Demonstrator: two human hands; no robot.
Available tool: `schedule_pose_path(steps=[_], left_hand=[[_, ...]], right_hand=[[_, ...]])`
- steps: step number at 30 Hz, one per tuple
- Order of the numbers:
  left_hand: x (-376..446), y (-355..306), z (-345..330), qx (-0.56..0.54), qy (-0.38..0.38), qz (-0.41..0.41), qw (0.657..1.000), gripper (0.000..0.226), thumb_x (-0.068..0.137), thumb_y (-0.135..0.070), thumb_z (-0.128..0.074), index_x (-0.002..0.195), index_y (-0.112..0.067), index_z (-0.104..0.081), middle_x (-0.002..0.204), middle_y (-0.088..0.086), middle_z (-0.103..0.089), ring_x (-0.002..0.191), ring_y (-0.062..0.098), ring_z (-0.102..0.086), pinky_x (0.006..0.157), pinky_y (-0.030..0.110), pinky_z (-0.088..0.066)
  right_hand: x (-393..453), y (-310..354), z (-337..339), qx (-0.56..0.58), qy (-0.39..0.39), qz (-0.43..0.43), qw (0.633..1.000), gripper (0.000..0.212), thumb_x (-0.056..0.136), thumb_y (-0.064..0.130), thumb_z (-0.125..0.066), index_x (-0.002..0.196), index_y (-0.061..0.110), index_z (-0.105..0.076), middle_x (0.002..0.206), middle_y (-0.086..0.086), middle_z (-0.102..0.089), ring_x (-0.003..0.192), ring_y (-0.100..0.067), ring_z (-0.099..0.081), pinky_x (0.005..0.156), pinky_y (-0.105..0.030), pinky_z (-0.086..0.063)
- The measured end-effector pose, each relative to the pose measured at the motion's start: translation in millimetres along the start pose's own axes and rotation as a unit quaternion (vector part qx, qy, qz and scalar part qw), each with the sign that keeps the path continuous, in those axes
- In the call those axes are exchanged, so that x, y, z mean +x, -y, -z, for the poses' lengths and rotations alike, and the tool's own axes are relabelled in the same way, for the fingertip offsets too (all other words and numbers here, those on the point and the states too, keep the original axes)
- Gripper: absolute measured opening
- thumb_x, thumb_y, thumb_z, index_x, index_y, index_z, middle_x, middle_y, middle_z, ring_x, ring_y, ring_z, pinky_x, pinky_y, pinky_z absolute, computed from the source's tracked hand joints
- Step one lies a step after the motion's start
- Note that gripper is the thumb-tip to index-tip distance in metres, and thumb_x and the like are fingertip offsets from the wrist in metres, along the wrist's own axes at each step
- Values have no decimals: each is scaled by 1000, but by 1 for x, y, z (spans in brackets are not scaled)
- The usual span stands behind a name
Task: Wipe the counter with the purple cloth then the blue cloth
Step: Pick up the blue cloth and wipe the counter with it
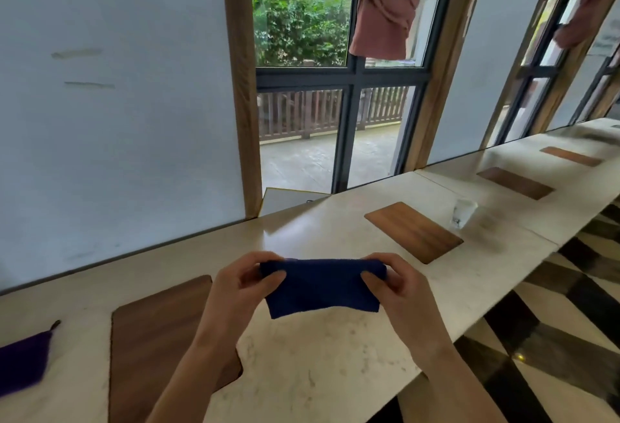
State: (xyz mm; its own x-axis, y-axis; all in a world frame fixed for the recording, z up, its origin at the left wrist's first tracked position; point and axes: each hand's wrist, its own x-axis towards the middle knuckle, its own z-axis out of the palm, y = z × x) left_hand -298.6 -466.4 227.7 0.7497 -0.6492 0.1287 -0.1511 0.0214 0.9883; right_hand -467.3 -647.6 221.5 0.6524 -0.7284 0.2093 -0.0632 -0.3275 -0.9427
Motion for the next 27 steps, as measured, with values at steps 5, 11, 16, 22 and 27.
schedule_pose_path(steps=[5,11,16,22,27], left_hand=[[32,21,-33,10,-24,5,1000,22,88,-4,-71,93,-25,-78,94,1,-79,90,15,-74,71,18,-58],[80,66,-66,-36,-53,49,997,28,86,-2,-73,93,-28,-79,99,1,-80,92,14,-75,69,17,-58],[124,95,-95,-60,-89,70,992,29,88,-1,-70,97,-28,-79,104,1,-79,94,14,-74,70,17,-59],[161,108,-122,-63,-121,88,987,31,89,0,-69,97,-28,-78,104,0,-78,95,14,-74,71,18,-58],[179,134,-136,-58,-146,116,981,33,90,-2,-69,102,-31,-78,103,-4,-78,95,11,-74,71,16,-57]], right_hand=[[40,-34,20,3,24,-11,1000,19,96,14,-67,99,33,-70,91,19,-79,90,-6,-75,69,-22,-63],[107,-82,27,-11,96,-44,994,27,99,17,-63,96,43,-70,94,12,-79,91,-10,-74,73,-25,-62],[167,-117,36,-18,159,-66,985,27,101,13,-58,101,38,-67,96,10,-75,96,-16,-72,86,-36,-62],[221,-140,45,-13,188,-69,980,22,101,10,-57,105,29,-67,94,17,-76,95,-4,-72,77,-21,-60],[249,-170,35,27,221,-123,967,30,102,13,-57,96,40,-69,96,5,-80,94,-11,-74,75,-27,-62]])
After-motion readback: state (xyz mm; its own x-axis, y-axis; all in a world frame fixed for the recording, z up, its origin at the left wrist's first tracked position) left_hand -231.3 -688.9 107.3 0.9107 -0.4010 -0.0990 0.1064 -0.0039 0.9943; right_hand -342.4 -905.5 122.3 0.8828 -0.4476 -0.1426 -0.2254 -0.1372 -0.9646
